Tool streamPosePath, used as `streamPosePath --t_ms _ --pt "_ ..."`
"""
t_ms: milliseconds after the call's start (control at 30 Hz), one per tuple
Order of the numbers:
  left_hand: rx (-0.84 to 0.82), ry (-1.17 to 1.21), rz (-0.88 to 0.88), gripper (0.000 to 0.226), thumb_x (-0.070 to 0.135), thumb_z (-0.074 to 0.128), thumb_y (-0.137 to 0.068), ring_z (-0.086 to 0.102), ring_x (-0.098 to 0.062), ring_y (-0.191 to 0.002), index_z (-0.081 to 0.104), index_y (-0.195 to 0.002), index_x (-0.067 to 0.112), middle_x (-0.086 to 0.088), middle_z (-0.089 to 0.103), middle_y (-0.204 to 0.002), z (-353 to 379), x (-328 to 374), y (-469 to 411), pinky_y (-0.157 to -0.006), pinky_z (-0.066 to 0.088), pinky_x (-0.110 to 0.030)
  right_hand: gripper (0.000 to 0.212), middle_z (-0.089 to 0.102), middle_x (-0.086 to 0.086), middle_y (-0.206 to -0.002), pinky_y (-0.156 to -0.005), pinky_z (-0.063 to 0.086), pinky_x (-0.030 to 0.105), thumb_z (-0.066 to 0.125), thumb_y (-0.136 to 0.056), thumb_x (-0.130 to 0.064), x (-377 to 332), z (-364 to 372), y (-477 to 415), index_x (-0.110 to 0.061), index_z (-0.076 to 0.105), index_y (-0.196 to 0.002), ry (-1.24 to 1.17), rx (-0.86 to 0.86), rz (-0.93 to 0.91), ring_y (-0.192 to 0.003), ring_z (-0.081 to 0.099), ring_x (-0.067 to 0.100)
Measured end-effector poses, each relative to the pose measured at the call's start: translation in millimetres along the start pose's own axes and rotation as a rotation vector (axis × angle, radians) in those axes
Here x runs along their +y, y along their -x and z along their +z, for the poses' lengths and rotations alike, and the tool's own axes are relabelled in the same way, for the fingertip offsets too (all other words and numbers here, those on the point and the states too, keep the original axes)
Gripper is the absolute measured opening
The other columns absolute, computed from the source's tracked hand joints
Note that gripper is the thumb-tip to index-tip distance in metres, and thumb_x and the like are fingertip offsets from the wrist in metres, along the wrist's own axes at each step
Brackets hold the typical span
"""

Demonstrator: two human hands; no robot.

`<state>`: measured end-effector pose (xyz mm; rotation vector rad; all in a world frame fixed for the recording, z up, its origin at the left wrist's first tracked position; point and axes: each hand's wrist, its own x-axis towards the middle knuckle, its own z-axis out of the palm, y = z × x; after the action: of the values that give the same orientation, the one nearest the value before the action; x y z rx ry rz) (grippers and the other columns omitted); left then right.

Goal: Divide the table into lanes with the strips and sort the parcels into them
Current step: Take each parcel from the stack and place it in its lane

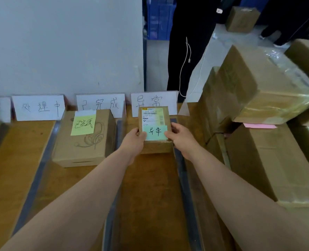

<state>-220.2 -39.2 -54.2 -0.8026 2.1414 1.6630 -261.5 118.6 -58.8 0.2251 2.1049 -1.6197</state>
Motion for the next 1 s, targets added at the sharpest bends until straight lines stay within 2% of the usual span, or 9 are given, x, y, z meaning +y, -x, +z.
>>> streamPosePath --t_ms 100,233,367,467,600,733,800,900,1000 --pt "0.019 0.0 -0.013 0.038 0.029 0.042 -0.104 0.06 -0.019 -0.112 0.046 -0.141 0.021 -0.001 0.063 -0.129 2.6 -0.7 -10.5 -0.087 0.057 -0.036 0.05 0.061 0.0 -0.128 -0.072 0.057 0.024 0.057 -0.096 -0.017 3.4 0.8 -11.9 -0.021 0.042 -0.143 0.036 0.003 -0.001 -0.108 0.063 0.014" --pt "0.03 -0.006 -0.011 0.037 0.027 0.041 -0.105 0.06 -0.013 -0.099 0.044 -0.142 0.024 0.0 0.063 -0.129 7.0 -2.2 -17.7 -0.068 0.052 -0.024 0.054 0.059 0.0 -0.132 -0.077 0.058 0.026 0.058 -0.096 -0.017 8.9 2.7 -22.9 -0.024 0.039 -0.146 0.079 0.017 0.002 -0.113 0.061 0.015" --pt "0.06 -0.019 0.003 0.037 0.029 0.04 -0.106 0.06 -0.008 -0.088 0.044 -0.142 0.027 0.004 0.063 -0.122 9.0 -2.1 -21.6 -0.076 0.059 -0.03 0.054 0.057 -0.001 -0.134 -0.073 0.057 0.021 0.058 -0.096 -0.018 8.4 2.8 -27.8 -0.024 0.039 -0.146 0.117 0.019 -0.011 -0.117 0.059 0.017" --pt "0.074 -0.021 0.009 0.037 0.027 0.039 -0.106 0.06 -0.008 -0.086 0.043 -0.143 0.026 0.001 0.063 -0.127 9.5 -1.3 -21.4 -0.073 0.057 -0.028 0.055 0.056 0.0 -0.136 -0.068 0.055 0.018 0.057 -0.096 -0.02 7.7 3.5 -26.4 -0.023 0.037 -0.147 0.15 0.02 -0.01 -0.119 0.058 0.017" --pt "0.12 -0.09 0.056 0.047 0.026 0.04 -0.106 0.057 -0.013 -0.098 0.03 -0.151 0.019 -0.004 0.056 -0.137 10.8 2.8 -11.9 -0.056 0.05 -0.019 0.055 0.053 0.001 -0.141 -0.064 0.053 0.013 0.055 -0.098 -0.022 1.8 2.7 -15.8 -0.022 0.033 -0.148 0.266 0.038 -0.06 -0.123 0.056 0.018" --pt "0.142 -0.239 0.216 0.037 0.021 0.042 -0.105 0.06 -0.016 -0.105 0.039 -0.142 0.015 -0.006 0.055 -0.14 6.3 12.8 2.6 -0.048 0.048 -0.015 0.05 0.048 0.002 -0.144 -0.047 0.039 0.002 0.05 -0.1 -0.022 -18.8 -3.8 10.7 -0.018 0.034 -0.147 0.424 0.078 -0.168 -0.128 0.05 0.018" --pt "0.136 -0.344 0.324 0.04 0.021 0.045 -0.104 0.061 -0.021 -0.117 0.04 -0.144 0.017 -0.005 0.053 -0.144 0.3 19.4 12.4 -0.047 0.048 -0.011 0.043 0.049 0.002 -0.141 -0.047 0.037 0.002 0.05 -0.1 -0.023 -28.8 -6.6 27.0 -0.017 0.042 -0.142 0.51 0.1 -0.232 -0.127 0.05 0.018" --pt "0.149 -0.505 0.461 0.046 0.025 0.047 -0.103 0.052 -0.021 -0.129 0.04 -0.148 0.02 -0.003 0.045 -0.15 -10.5 30.8 37.6 -0.057 0.048 -0.005 0.038 0.053 0.001 -0.135 -0.058 0.037 0.004 0.052 -0.099 -0.025 -41.5 -11.1 58.0 -0.017 0.048 -0.136 0.606 0.13 -0.31 -0.122 0.053 0.015" --pt "0.176 -0.633 0.608 0.043 0.027 0.047 -0.102 0.041 -0.02 -0.137 0.046 -0.145 0.02 -0.002 0.044 -0.151 -17.9 42.1 75.1 -0.103 0.043 -0.028 0.037 0.053 0.002 -0.135 -0.074 0.034 0.004 0.052 -0.099 -0.022 -55.5 -19.1 100.4 -0.016 0.051 -0.135 0.677 0.162 -0.375 -0.123 0.049 0.011"
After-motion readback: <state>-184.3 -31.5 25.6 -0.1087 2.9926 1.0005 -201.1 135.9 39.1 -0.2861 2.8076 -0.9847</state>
